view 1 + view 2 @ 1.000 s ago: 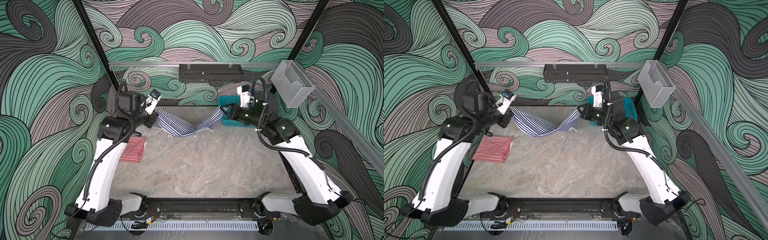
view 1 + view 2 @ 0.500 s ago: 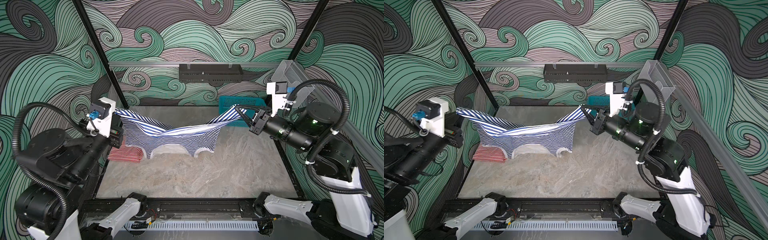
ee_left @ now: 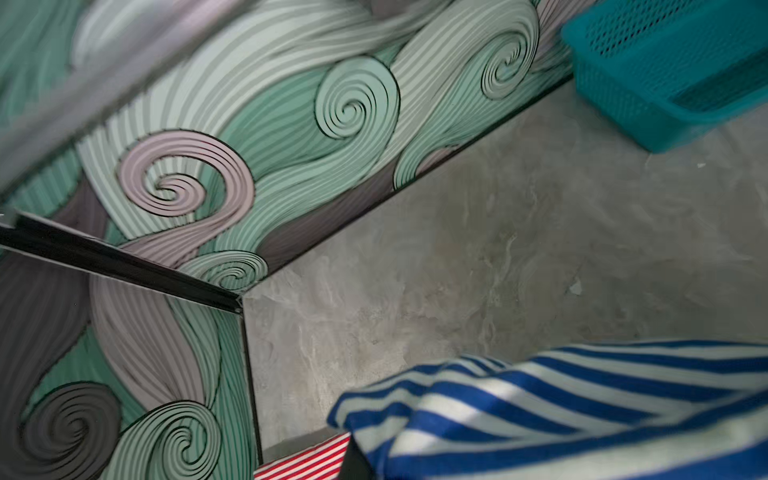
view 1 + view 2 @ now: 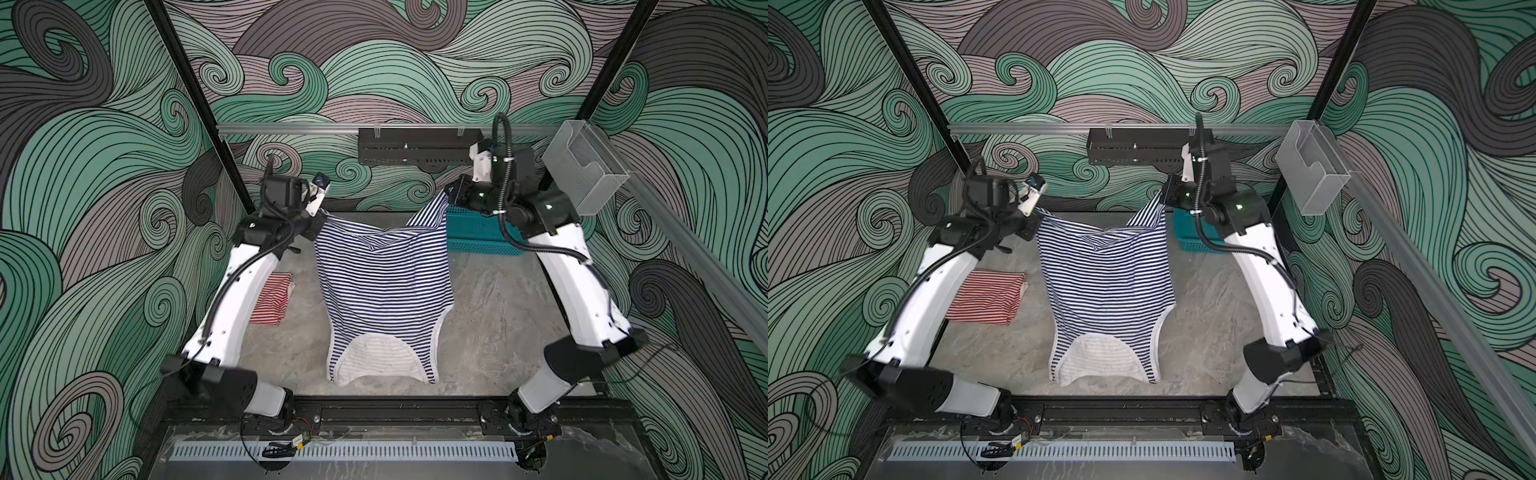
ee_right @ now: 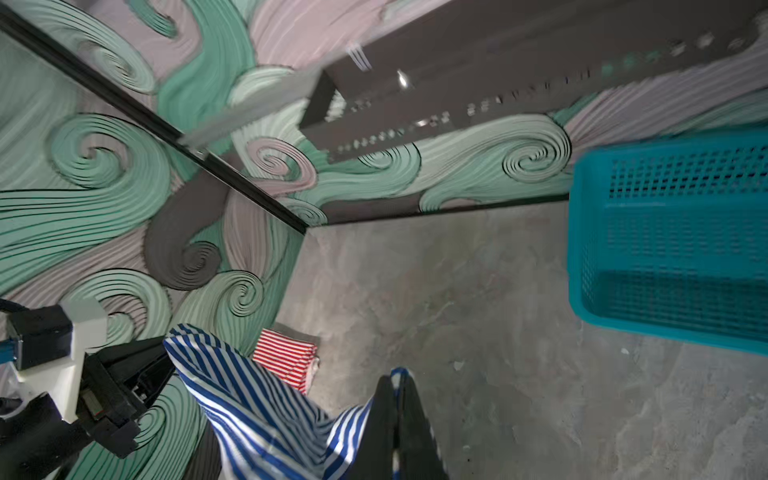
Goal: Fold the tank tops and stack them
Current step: 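Lift the blue top high with both grippers, shaking it out, then lower the blue top and lay it flat, drawing grippers toward the robot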
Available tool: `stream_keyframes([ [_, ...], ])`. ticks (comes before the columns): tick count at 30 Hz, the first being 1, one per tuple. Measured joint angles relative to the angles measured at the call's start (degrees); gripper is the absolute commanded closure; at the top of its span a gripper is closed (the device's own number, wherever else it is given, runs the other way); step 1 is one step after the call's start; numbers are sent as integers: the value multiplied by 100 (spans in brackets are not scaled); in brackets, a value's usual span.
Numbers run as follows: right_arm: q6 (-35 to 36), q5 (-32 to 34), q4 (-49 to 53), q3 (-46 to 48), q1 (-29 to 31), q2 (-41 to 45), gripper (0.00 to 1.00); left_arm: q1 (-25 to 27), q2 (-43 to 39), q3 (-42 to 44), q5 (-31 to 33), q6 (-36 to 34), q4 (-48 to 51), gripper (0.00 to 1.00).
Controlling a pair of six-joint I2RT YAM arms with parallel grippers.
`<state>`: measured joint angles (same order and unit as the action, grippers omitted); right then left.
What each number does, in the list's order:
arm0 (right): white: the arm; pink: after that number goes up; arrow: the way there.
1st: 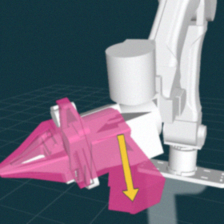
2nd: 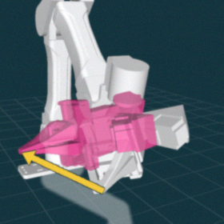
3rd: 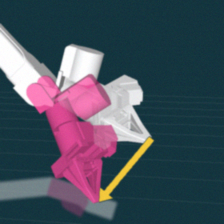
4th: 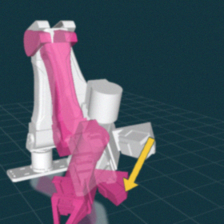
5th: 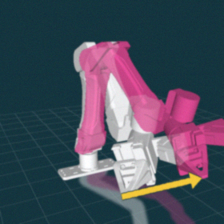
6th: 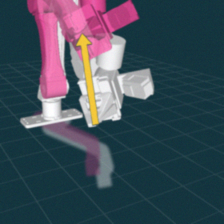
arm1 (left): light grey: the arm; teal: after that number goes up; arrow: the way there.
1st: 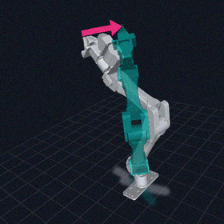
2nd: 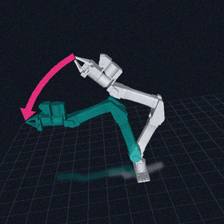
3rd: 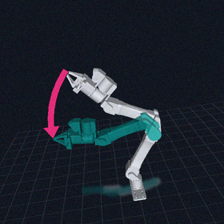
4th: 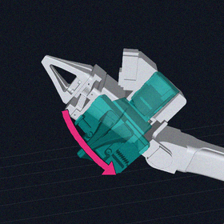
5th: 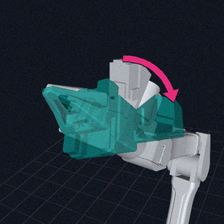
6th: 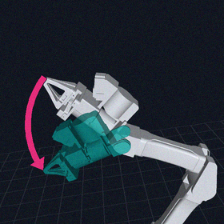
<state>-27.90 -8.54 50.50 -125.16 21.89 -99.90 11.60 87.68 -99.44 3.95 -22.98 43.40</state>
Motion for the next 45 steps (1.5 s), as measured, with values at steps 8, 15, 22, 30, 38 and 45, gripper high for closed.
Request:
stream_keyframes([
  [8, 50, -890, 264, -2920, -610, -2509, 100, -452, 2852, -3550, -96, 284, 7, 100],
  [15, 4, -1410, -127, -2142, -745, -1462, 100, -686, 1281, -2557, -291, 544, -389, 100],
  [22, -413, -1585, -1705, 1912, -765, 267, 100, -658, 107, 428, -603, 424, -1126, 100],
  [30, -1005, -1775, -2977, 5399, -791, -107, 100, -654, 1244, 2330, -640, 208, -487, 100],
  [38, -999, -1849, -3228, 6404, -654, 382, 100, -393, 439, 3274, -804, -96, 42, 100],
  [45, -861, -1843, -3281, 6887, -599, 649, 100, -177, 393, 3917, -555, -238, 365, 100],
])
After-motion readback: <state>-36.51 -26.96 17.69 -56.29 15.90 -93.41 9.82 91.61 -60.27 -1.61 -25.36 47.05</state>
